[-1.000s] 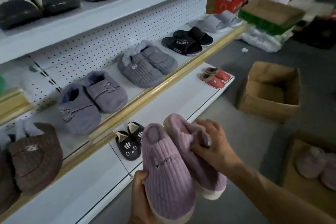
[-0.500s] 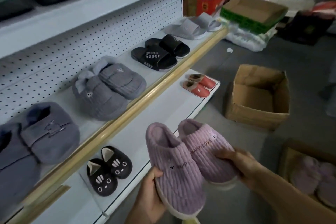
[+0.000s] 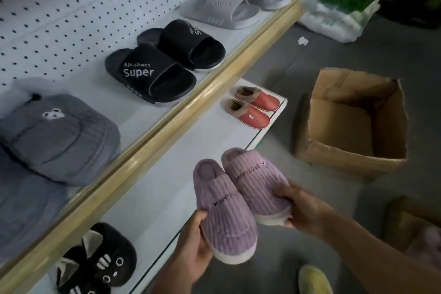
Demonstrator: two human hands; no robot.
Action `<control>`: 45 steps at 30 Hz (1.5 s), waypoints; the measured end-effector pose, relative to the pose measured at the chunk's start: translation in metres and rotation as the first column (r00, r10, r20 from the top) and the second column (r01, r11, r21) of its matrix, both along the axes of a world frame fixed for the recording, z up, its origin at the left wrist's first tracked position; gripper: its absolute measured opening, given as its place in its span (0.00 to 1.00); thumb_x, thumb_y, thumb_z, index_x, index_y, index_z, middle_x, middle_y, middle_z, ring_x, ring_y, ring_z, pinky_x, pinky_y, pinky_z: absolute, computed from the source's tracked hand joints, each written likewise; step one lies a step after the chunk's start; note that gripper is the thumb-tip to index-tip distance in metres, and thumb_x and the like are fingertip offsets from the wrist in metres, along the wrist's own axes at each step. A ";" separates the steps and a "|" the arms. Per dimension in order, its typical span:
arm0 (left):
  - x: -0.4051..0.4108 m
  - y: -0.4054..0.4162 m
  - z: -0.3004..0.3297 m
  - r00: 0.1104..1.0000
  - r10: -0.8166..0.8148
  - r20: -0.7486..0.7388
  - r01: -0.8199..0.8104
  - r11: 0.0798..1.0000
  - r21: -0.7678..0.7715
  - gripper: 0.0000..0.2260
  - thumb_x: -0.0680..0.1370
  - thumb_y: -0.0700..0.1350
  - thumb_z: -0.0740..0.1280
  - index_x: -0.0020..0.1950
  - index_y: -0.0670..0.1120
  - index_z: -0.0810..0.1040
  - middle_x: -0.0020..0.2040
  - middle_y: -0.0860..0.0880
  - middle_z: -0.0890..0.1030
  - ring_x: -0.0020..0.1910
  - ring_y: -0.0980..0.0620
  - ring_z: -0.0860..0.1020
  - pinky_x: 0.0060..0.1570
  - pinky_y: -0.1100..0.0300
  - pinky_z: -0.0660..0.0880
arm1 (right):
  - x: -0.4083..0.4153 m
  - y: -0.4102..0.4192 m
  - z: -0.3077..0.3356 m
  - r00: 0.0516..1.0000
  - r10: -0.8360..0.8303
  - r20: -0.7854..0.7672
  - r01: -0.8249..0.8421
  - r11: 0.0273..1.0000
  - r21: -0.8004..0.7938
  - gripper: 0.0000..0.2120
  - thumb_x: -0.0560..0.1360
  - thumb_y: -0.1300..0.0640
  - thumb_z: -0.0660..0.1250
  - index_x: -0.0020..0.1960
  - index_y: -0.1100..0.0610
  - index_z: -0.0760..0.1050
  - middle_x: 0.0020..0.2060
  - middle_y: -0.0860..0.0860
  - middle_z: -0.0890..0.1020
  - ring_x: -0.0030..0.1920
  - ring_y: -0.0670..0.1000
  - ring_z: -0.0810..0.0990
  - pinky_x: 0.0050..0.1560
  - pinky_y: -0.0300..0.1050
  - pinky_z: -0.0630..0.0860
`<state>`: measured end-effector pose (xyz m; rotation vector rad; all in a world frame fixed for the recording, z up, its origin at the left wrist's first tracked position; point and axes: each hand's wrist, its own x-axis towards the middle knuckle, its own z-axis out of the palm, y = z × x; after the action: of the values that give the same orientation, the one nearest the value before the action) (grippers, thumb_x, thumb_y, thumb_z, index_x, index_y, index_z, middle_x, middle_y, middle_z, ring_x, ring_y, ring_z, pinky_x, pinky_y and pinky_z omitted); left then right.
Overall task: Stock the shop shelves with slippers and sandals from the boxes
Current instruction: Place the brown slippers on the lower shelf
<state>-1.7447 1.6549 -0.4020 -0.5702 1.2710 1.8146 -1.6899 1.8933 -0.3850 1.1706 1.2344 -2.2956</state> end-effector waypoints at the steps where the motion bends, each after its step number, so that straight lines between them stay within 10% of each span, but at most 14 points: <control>1: -0.007 0.008 -0.013 1.000 -0.005 -0.004 0.005 0.999 -0.034 0.17 0.82 0.47 0.58 0.66 0.41 0.75 0.60 0.39 0.81 0.62 0.39 0.77 0.67 0.42 0.69 | -0.010 0.012 -0.013 1.000 0.014 -0.011 -0.014 0.999 0.029 0.13 0.73 0.65 0.65 0.56 0.58 0.74 0.45 0.60 0.79 0.45 0.61 0.79 0.40 0.53 0.77; 14: -0.140 0.086 -0.208 0.968 0.248 -0.040 -0.251 0.948 -0.195 0.20 0.76 0.46 0.66 0.67 0.41 0.73 0.61 0.43 0.81 0.56 0.45 0.81 0.45 0.55 0.81 | -0.186 0.113 -0.217 0.997 0.032 0.071 -0.043 0.985 0.165 0.15 0.74 0.71 0.63 0.59 0.60 0.76 0.59 0.62 0.79 0.56 0.56 0.78 0.65 0.58 0.72; 20: -0.203 0.096 -0.257 0.891 0.436 -0.124 -0.453 0.860 -0.235 0.13 0.83 0.45 0.59 0.65 0.45 0.74 0.59 0.45 0.80 0.55 0.49 0.80 0.46 0.57 0.79 | -0.254 0.106 -0.253 0.978 0.205 0.040 -0.207 0.976 0.071 0.20 0.78 0.62 0.63 0.69 0.57 0.68 0.65 0.56 0.75 0.55 0.54 0.78 0.50 0.50 0.79; 23: -0.221 0.098 -0.264 0.925 0.372 -0.073 -0.372 0.854 -0.364 0.09 0.80 0.47 0.62 0.59 0.49 0.74 0.57 0.44 0.76 0.46 0.50 0.77 0.46 0.55 0.75 | -0.263 0.096 -0.272 0.951 0.293 0.098 -0.307 0.930 0.200 0.30 0.77 0.60 0.62 0.76 0.50 0.56 0.69 0.52 0.68 0.62 0.57 0.74 0.55 0.57 0.77; 27: -0.219 0.104 -0.266 0.971 0.224 -0.082 -0.236 0.858 -0.456 0.24 0.75 0.50 0.67 0.70 0.48 0.71 0.68 0.46 0.74 0.65 0.45 0.73 0.63 0.46 0.71 | -0.257 0.088 -0.287 0.929 0.351 0.113 -0.369 0.881 0.295 0.33 0.75 0.67 0.58 0.77 0.50 0.56 0.73 0.53 0.64 0.71 0.59 0.65 0.71 0.59 0.64; 34: -0.210 0.104 -0.257 0.967 0.252 -0.029 -0.235 0.846 -0.478 0.21 0.79 0.50 0.65 0.72 0.51 0.69 0.73 0.48 0.67 0.71 0.45 0.66 0.66 0.48 0.69 | -0.242 0.088 -0.265 0.896 0.430 0.111 -0.443 0.850 0.286 0.37 0.76 0.67 0.62 0.78 0.51 0.50 0.77 0.52 0.57 0.76 0.57 0.58 0.74 0.56 0.58; 39: -0.175 0.121 -0.222 0.974 0.226 -0.032 -0.205 0.804 -0.559 0.18 0.80 0.47 0.65 0.70 0.47 0.71 0.67 0.46 0.70 0.66 0.46 0.71 0.61 0.49 0.74 | -0.184 0.090 -0.235 0.946 0.286 0.152 -0.316 0.915 0.251 0.26 0.77 0.63 0.65 0.74 0.53 0.65 0.71 0.51 0.69 0.68 0.55 0.70 0.64 0.51 0.70; 45: -0.109 0.126 -0.147 0.996 0.072 0.053 -0.052 0.950 -0.309 0.12 0.83 0.45 0.59 0.65 0.44 0.73 0.63 0.43 0.79 0.58 0.45 0.79 0.58 0.50 0.74 | -0.106 0.080 -0.167 0.980 0.139 0.144 -0.157 0.979 0.129 0.12 0.80 0.58 0.62 0.62 0.56 0.76 0.55 0.56 0.82 0.56 0.59 0.80 0.61 0.57 0.76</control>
<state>-1.8539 1.7805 -0.5486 -0.8407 1.5192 1.6432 -1.7956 1.9734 -0.5518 1.2136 1.3999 -2.0161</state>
